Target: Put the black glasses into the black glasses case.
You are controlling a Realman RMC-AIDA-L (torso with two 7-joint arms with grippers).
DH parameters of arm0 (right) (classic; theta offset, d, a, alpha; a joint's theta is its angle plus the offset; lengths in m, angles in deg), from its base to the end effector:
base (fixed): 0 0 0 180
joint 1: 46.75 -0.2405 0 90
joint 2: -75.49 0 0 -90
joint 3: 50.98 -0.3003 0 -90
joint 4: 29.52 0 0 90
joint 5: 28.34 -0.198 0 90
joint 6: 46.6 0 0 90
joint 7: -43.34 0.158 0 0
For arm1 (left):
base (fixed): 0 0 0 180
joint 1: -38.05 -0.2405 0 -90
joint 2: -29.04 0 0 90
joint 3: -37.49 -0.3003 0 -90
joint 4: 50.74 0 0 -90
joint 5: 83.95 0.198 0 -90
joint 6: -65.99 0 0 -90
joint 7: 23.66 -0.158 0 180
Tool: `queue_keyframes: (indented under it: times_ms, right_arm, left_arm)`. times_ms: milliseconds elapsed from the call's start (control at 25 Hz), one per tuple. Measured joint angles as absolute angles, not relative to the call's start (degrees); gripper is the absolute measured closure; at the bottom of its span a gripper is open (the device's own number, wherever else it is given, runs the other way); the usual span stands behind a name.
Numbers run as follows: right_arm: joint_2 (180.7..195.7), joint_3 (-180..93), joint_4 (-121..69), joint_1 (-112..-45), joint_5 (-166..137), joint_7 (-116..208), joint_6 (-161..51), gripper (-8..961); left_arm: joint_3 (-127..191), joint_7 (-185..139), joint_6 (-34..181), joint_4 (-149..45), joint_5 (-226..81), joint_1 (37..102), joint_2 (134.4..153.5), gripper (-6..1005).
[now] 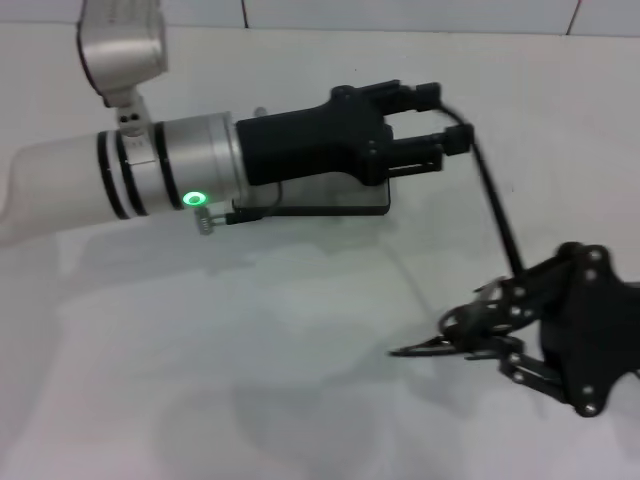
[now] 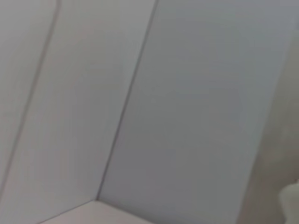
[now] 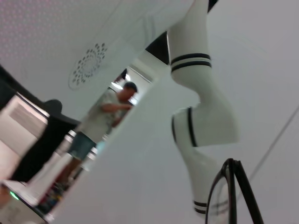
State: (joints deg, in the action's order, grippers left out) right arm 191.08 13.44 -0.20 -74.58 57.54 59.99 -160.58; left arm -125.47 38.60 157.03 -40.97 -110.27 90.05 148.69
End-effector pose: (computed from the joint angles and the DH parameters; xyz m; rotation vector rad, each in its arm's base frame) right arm 0.2308 0.2682 -0.0255 -2.4845 -0.9711 1.2365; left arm -0.1743 0.3826 -0.0857 -2.7410 -0.5026 -1.1810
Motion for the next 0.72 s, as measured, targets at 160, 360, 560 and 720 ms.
queue_keyframes:
  times_ms: [160, 360, 560, 720]
  right_arm:
    - [191.00, 14.3, -8.4, -80.7, 58.4, 62.7, -157.5, 840]
    - [191.16, 14.9, -11.7, -82.9, 59.0, 66.4, -153.5, 839]
    - [190.97, 14.5, -11.7, -82.4, 58.5, 69.7, -149.1, 839]
    - [190.96, 14.0, -11.7, -82.3, 58.4, 70.5, -146.8, 839]
  left_arm:
    - [-125.5, 34.8, 157.3, -44.0, -111.0, 90.0, 148.69, 287]
    - [-125.5, 28.5, 157.9, -47.7, -111.2, 89.2, 148.67, 287]
    - [-125.4, 25.7, 159.6, -48.1, -111.2, 88.5, 148.65, 287]
    - [-125.4, 24.7, 160.3, -48.1, -111.2, 88.5, 148.65, 287]
